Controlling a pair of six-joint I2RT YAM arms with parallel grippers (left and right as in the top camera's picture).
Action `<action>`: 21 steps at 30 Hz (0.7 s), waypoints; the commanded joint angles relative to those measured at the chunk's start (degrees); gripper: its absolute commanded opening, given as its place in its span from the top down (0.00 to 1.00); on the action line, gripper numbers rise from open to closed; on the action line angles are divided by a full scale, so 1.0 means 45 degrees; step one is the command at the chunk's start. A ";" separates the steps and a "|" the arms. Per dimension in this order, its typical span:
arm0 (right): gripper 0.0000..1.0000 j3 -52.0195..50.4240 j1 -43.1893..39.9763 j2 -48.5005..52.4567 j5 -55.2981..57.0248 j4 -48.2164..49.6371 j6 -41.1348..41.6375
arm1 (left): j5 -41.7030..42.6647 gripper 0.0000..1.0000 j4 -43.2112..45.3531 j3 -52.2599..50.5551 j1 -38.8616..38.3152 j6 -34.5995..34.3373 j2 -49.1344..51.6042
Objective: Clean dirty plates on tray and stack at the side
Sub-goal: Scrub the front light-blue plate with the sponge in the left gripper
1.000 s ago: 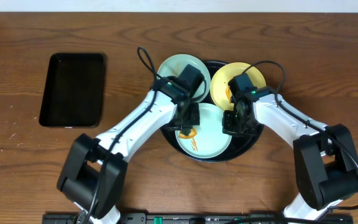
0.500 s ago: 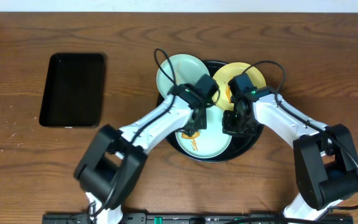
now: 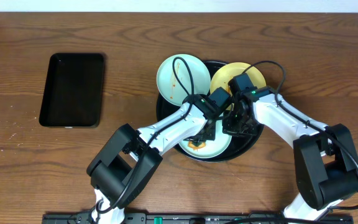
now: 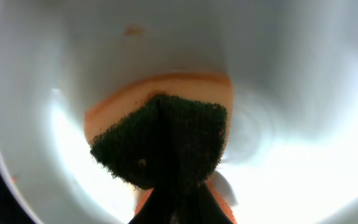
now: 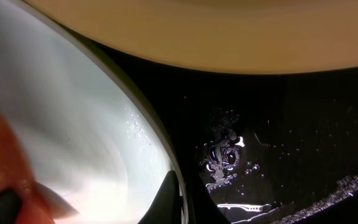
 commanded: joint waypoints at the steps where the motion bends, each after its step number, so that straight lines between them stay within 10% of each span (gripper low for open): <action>1: 0.99 0.0131 0.0083 0.0097 0.0379 0.0053 0.0136 | 0.0651 0.93 0.0044 -0.0044 -0.0044 0.0607 0.0121; 9: 0.99 0.0131 0.0087 0.0097 0.0379 0.0160 0.0092 | -0.4041 0.92 0.0369 -0.0160 -0.0039 -0.2919 0.0695; 21: 0.99 0.0131 0.0024 0.0097 0.1088 0.0228 -0.0068 | -0.3492 0.93 -0.0058 -0.0233 -0.0073 -0.2987 0.1540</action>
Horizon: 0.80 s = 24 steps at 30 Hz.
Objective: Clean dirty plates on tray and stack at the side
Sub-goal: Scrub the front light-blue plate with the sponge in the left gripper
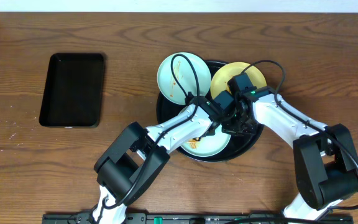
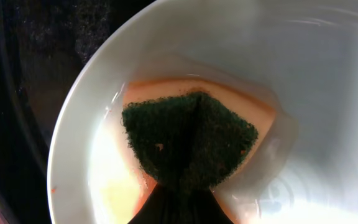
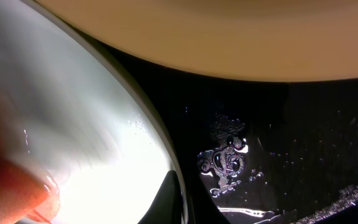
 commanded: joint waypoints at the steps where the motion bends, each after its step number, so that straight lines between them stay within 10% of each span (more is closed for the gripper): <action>1: 0.99 0.0126 0.0010 0.0097 0.1073 0.0058 -0.0160 | -0.0325 0.93 -0.0267 -0.0423 0.0214 -0.0321 0.0899; 24: 0.99 0.0126 -0.0685 0.0097 0.0549 0.0306 -0.0792 | -0.0029 0.93 -0.0831 -0.0962 0.0112 -0.2778 0.0899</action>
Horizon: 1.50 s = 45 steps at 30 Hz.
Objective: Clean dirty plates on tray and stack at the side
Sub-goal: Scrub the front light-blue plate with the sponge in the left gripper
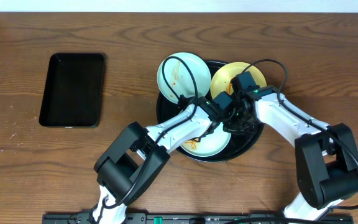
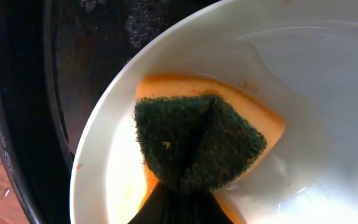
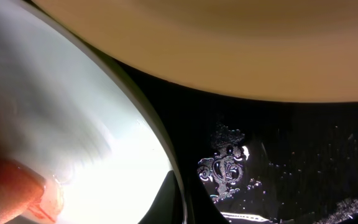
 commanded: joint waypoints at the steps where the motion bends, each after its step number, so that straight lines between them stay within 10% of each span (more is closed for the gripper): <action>1: 0.99 0.0126 -0.0369 0.0092 0.0933 0.0146 -0.0185 | 0.0355 0.93 -0.0228 -0.0889 0.0034 0.0063 0.0879; 9: 0.99 0.0126 -0.0384 0.0092 0.0933 0.0219 -0.0185 | 0.2273 0.93 0.1418 -0.0889 -0.0563 0.4371 0.0879; 26: 0.99 0.0126 -0.0476 0.0092 0.0923 0.1151 -0.0073 | -0.0622 0.93 0.3167 -0.0884 0.1277 0.4925 0.0884; 45: 0.99 0.0126 -0.0500 0.0092 0.0923 0.1151 -0.0078 | 0.6717 0.93 0.1156 -0.0884 0.1205 0.6999 0.0879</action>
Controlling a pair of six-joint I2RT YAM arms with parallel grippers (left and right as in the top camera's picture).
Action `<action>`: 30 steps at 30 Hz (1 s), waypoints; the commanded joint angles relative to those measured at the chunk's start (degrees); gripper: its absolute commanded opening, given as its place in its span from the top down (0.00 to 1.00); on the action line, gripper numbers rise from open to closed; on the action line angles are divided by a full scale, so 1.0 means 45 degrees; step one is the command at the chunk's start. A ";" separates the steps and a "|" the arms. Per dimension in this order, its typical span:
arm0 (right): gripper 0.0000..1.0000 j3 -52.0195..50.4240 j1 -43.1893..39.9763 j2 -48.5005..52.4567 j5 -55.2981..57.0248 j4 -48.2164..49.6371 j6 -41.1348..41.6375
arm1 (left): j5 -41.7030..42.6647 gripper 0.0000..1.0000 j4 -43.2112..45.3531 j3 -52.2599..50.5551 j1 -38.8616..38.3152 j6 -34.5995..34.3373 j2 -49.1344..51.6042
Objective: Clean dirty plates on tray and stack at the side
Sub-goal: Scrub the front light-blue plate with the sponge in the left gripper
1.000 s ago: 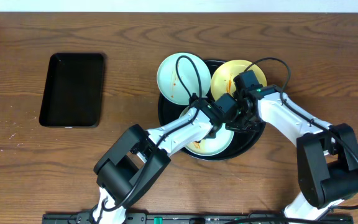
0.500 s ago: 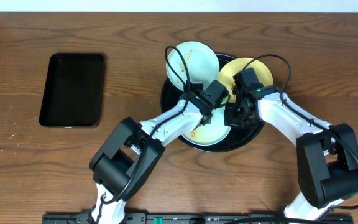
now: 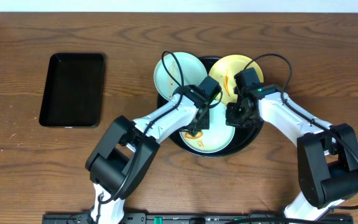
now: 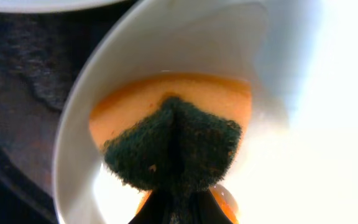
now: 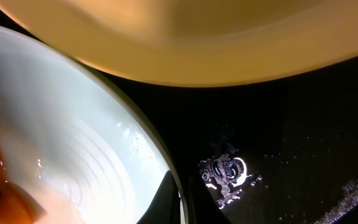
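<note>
A pale plate point(image 3: 215, 140) with an orange smear lies at the front of the round black tray point(image 3: 249, 138). My left gripper point(image 3: 196, 129) is shut on an orange sponge with a green scouring side point(image 4: 173, 134), pressed onto the plate's left part point(image 4: 79, 149). My right gripper point(image 3: 234, 118) is shut on the same plate's right rim point(image 5: 166, 168), one finger inside and one outside. A pale green plate point(image 3: 178, 73) with brown streaks and a yellow plate point(image 3: 232, 74) lean at the tray's back.
A rectangular black tray point(image 3: 73, 90) lies on the wooden table at the left. The round tray's wet black floor point(image 5: 291, 143) shows beside the held rim, with the yellow plate point(image 5: 197, 43) right above it. Both arms' cables arch over the plates.
My left gripper has moved with the sponge from the pale plate's upper right, close to the right gripper, to its left middle. The right gripper still holds the rim.
The sponge first sat on the front-left of the pale plate over an orange stain. It was then at the plate's upper right for two moments, and now presses on the left middle. Throughout, my right gripper stayed clamped on the plate's right rim.
</note>
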 commanded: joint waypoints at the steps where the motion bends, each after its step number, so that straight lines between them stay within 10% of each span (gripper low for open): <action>1: 0.99 0.0112 -0.0189 0.0092 0.0204 0.0044 0.0112 | 0.3206 0.93 0.0005 -0.0874 -0.0296 0.1773 0.1030; 11: 0.99 0.0112 -0.0199 0.0092 0.0204 0.0185 0.0112 | 0.3643 0.93 0.0233 -0.0874 -0.0559 0.3531 0.1030; 18: 0.99 0.0112 -0.0199 0.0092 0.0204 0.0180 0.0112 | -0.1860 0.93 0.0253 -0.1044 -0.1253 -0.0787 0.1035; 30: 0.99 0.0112 -0.0199 0.0092 0.0204 0.0136 0.0112 | -0.7203 0.93 0.1141 -0.1039 -0.1428 -0.1574 0.1030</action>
